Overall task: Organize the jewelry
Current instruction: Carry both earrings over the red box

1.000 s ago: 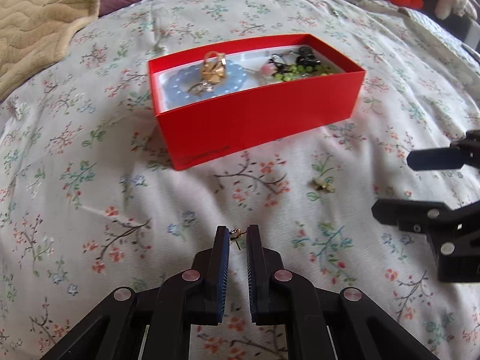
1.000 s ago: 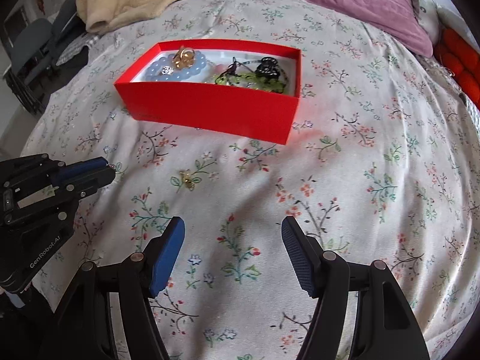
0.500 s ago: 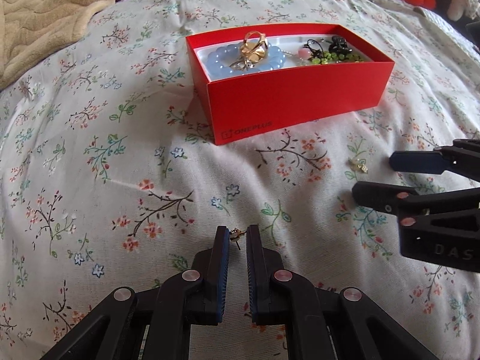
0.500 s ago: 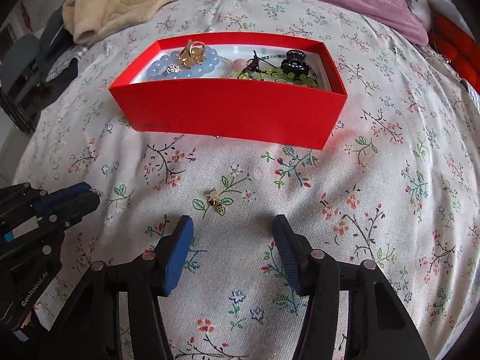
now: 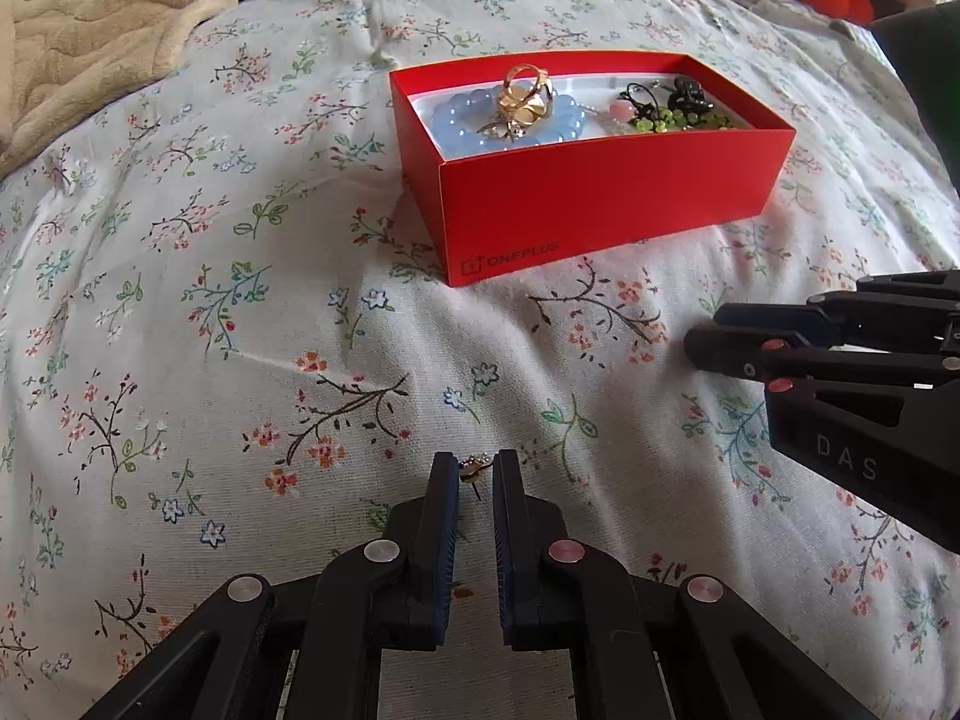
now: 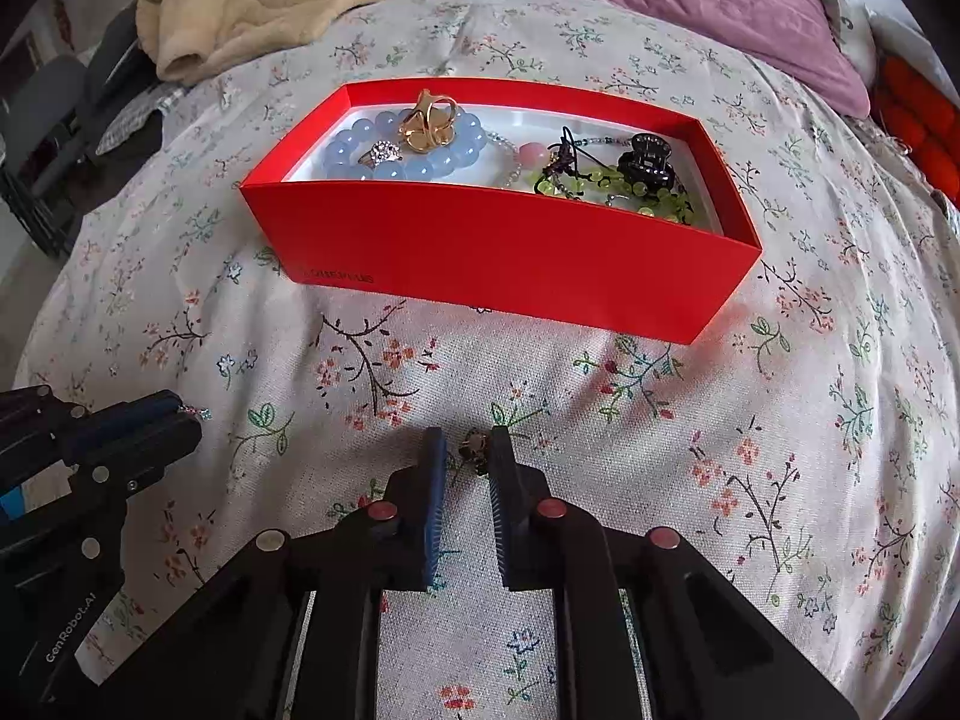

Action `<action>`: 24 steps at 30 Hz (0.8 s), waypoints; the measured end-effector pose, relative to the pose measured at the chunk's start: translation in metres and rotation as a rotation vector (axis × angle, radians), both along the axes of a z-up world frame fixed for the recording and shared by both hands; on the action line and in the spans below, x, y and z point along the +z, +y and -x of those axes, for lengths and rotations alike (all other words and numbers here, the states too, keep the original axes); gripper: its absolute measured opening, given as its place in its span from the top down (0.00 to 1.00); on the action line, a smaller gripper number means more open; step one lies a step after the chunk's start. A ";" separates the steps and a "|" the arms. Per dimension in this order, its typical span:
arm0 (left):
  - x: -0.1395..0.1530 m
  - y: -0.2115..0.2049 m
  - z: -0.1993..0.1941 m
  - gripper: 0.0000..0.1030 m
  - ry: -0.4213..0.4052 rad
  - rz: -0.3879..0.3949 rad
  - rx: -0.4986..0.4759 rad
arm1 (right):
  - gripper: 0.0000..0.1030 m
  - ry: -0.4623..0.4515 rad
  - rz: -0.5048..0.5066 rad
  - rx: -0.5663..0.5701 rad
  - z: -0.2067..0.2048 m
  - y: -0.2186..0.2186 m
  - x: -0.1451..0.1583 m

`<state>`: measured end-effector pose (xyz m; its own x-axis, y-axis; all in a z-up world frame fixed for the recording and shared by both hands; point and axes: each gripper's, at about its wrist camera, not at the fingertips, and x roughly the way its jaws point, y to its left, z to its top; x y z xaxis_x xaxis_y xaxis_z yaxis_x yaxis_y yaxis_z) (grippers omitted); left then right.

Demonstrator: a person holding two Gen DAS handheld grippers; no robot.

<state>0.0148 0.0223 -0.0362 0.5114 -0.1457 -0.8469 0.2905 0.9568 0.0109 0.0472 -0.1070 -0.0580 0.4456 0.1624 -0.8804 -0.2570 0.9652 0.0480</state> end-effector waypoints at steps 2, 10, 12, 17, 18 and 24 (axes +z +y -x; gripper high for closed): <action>0.000 0.001 -0.001 0.94 0.000 -0.001 0.000 | 0.91 -0.001 0.007 0.008 0.001 0.002 0.000; 0.003 0.001 -0.003 0.94 -0.005 0.002 0.005 | 0.92 0.020 0.003 0.012 0.004 -0.001 0.002; 0.005 0.001 -0.003 0.94 -0.008 0.004 0.006 | 0.92 0.030 -0.003 0.006 0.004 -0.003 0.003; 0.007 0.002 -0.004 0.94 0.000 0.022 0.011 | 0.92 0.056 -0.006 -0.009 0.006 -0.008 0.006; 0.008 0.002 -0.004 0.94 0.002 0.028 0.014 | 0.92 0.061 -0.007 -0.013 0.006 -0.009 0.007; 0.016 0.003 -0.006 0.94 0.005 0.056 0.025 | 0.92 0.081 -0.031 -0.029 0.010 -0.018 0.017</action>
<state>0.0209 0.0250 -0.0205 0.5109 -0.1802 -0.8405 0.2661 0.9629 -0.0446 0.0368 -0.1245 -0.0414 0.3777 0.1778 -0.9087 -0.2232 0.9699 0.0970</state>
